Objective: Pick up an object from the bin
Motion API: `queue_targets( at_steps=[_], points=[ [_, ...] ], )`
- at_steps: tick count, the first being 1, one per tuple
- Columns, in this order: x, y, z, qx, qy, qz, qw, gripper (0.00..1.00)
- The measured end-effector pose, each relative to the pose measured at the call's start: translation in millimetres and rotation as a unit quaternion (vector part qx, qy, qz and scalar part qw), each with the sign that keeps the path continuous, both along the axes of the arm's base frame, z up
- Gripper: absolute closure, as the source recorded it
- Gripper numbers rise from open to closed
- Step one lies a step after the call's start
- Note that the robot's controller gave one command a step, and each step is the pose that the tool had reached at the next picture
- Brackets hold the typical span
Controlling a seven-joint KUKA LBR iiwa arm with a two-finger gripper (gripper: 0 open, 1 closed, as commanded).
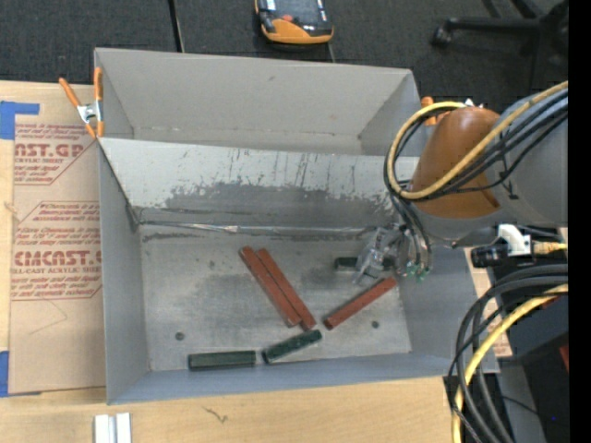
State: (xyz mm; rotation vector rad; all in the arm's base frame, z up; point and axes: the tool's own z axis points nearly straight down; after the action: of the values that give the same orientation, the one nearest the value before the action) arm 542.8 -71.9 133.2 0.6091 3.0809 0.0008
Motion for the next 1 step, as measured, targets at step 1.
queue_targets(
  at_steps=[1],
  points=[
    [-0.2, 0.0, 0.1, -0.001, 0.0001, 0.001, 1.0000, 0.00]
  ],
)
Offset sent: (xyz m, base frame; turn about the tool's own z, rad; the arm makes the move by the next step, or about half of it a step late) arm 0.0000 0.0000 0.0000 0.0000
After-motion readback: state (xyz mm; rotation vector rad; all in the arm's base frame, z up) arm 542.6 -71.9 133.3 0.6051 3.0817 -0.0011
